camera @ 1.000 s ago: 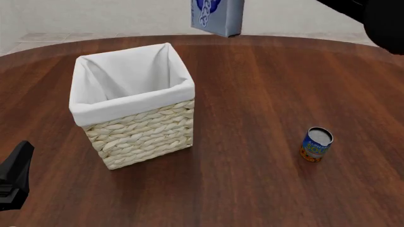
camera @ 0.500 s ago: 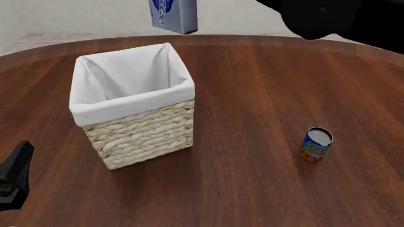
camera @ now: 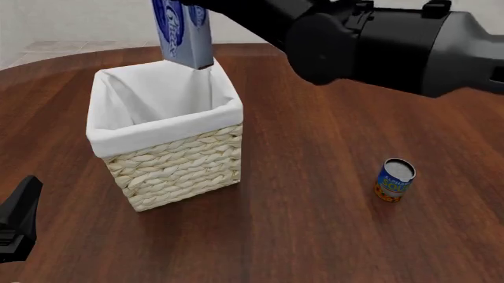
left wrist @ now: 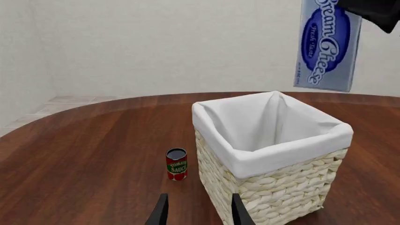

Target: Pick up the cream cheese box, and put it in the basket.

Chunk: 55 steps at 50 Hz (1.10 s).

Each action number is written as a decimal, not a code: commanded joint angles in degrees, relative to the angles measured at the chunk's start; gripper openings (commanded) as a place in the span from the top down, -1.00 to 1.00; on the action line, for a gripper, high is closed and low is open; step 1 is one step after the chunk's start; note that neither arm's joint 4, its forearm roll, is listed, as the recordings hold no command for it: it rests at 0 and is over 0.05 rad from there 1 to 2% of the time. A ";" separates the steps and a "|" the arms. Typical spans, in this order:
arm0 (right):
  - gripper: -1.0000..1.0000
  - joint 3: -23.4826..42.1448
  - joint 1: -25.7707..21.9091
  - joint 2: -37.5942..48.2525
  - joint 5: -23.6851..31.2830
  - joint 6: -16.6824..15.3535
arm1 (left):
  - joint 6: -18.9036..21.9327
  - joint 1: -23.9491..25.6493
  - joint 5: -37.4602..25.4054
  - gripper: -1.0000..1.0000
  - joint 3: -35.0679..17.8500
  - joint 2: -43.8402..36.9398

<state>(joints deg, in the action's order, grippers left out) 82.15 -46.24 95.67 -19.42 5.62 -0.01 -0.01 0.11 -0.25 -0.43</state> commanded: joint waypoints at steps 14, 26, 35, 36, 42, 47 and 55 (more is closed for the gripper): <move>1.00 3.05 -5.22 8.91 -5.12 -2.78 | 0.02 -0.01 0.00 -1.00 0.00 0.00; 1.00 7.25 -7.86 13.20 -3.97 -5.50 | 0.00 0.00 0.00 -1.00 0.00 -0.01; 1.00 7.57 -8.39 15.44 -5.40 -7.76 | 0.00 0.00 0.00 -1.00 0.00 0.01; 1.00 7.48 -8.19 15.53 -5.96 -8.40 | -0.01 -0.01 0.00 -1.00 0.00 0.00; 1.00 7.80 -8.50 16.38 -6.54 -10.23 | 0.01 0.00 0.00 -1.00 0.00 -0.01; 1.00 7.71 -8.32 16.86 -7.58 -11.73 | -0.02 0.00 0.00 -1.00 0.00 0.00; 1.00 8.33 -8.76 18.89 -8.80 -16.81 | 0.02 0.00 0.00 -1.00 0.00 0.00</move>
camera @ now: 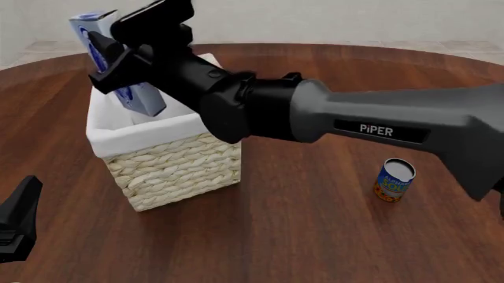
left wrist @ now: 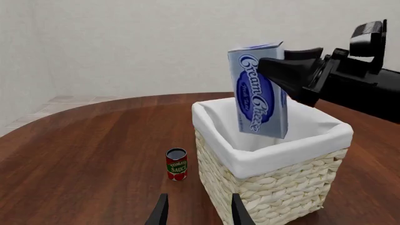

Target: Pick up the cream cheese box, and put it in the basket.

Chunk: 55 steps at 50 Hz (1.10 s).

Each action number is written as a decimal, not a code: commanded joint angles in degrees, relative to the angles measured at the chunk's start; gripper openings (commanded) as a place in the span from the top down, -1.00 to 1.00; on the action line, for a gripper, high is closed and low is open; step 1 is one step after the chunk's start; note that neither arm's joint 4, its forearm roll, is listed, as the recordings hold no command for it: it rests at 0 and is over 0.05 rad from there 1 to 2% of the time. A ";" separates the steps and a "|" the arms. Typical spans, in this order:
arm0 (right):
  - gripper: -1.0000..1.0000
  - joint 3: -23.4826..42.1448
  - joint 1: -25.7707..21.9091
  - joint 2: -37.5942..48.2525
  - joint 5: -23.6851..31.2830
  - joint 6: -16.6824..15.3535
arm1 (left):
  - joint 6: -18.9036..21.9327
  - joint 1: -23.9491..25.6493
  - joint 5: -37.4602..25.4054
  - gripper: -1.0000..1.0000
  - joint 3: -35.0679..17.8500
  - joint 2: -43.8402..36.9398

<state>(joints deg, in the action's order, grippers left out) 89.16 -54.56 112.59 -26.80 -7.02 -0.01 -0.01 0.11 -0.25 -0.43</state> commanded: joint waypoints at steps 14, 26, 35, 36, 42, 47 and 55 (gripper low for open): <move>1.00 1.33 -1.06 3.23 -2.78 -6.41 | 0.00 0.00 0.00 -1.00 0.00 0.00; 1.00 1.07 -1.25 3.46 -3.05 -7.54 | 0.02 0.00 0.00 -1.00 0.00 -0.01; -1.00 0.08 -1.53 3.23 -3.51 -7.81 | -0.01 -0.01 0.00 -1.00 0.00 0.01; -1.00 -0.07 -1.52 3.08 -3.58 -7.79 | 0.00 0.00 0.00 -1.00 0.00 -0.01; -1.00 -0.45 -1.77 2.38 -3.43 -8.17 | 0.00 0.00 0.00 -1.00 0.00 -0.01; -1.00 -0.03 -1.45 2.60 -3.30 -8.12 | 0.00 0.00 0.00 -1.00 0.00 -0.01; -1.00 -1.25 -1.58 1.85 -3.87 -7.86 | 0.00 0.00 0.00 -1.00 0.00 0.00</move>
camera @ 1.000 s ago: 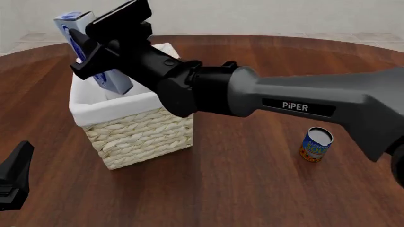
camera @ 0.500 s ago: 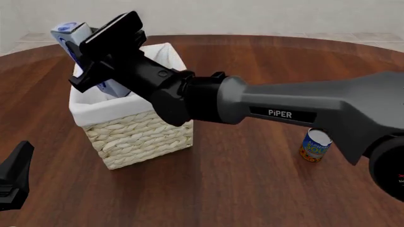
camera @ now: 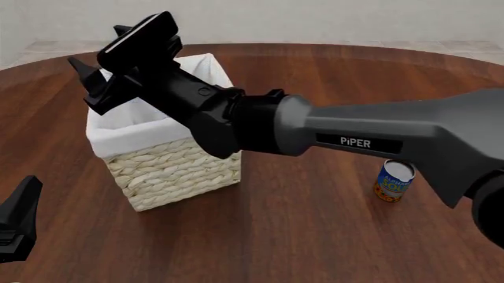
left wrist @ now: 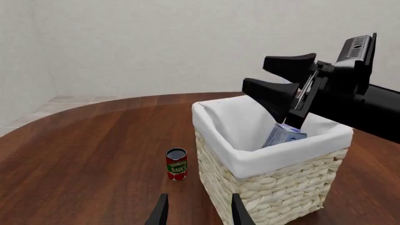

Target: Pick up the cream cheese box, and put it in the basket.

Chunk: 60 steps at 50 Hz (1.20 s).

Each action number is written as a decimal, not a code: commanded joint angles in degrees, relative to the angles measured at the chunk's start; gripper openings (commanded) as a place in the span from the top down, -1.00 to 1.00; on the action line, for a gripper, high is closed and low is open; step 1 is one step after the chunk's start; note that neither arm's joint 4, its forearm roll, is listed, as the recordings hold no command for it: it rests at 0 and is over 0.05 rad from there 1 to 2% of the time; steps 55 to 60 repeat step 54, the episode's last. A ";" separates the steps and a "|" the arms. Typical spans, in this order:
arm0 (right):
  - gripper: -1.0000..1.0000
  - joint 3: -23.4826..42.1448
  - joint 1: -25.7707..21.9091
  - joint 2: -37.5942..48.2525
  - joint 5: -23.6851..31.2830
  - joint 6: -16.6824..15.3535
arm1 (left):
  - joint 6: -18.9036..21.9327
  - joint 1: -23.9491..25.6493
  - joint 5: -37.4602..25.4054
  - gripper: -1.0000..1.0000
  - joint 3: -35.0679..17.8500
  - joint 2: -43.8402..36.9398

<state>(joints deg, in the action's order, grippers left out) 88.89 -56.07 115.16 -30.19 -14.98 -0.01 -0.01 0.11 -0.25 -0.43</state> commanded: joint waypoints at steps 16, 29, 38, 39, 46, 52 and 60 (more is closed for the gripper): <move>-1.00 -16.00 0.32 -11.97 -6.76 1.30 | -0.01 0.00 0.00 -1.00 0.00 0.01; -1.00 -28.25 2.96 -22.20 -9.53 3.47 | 0.01 -0.01 0.00 -1.00 0.00 0.01; -1.00 -35.81 4.35 -31.12 -9.23 5.13 | 0.00 0.00 0.00 -1.00 0.00 -0.01; -1.00 -36.88 4.24 -32.25 -9.16 4.97 | 0.00 0.00 0.00 -1.00 0.00 0.00; -1.00 -42.11 5.67 -39.40 -6.68 7.31 | 0.01 0.00 0.00 -1.00 0.00 0.00; -1.00 -48.08 6.62 -45.30 -5.17 8.11 | -0.01 0.01 0.00 -1.00 0.00 0.00; -1.00 -50.12 7.51 -47.21 -4.93 8.62 | 0.00 0.00 0.00 -1.00 0.00 0.01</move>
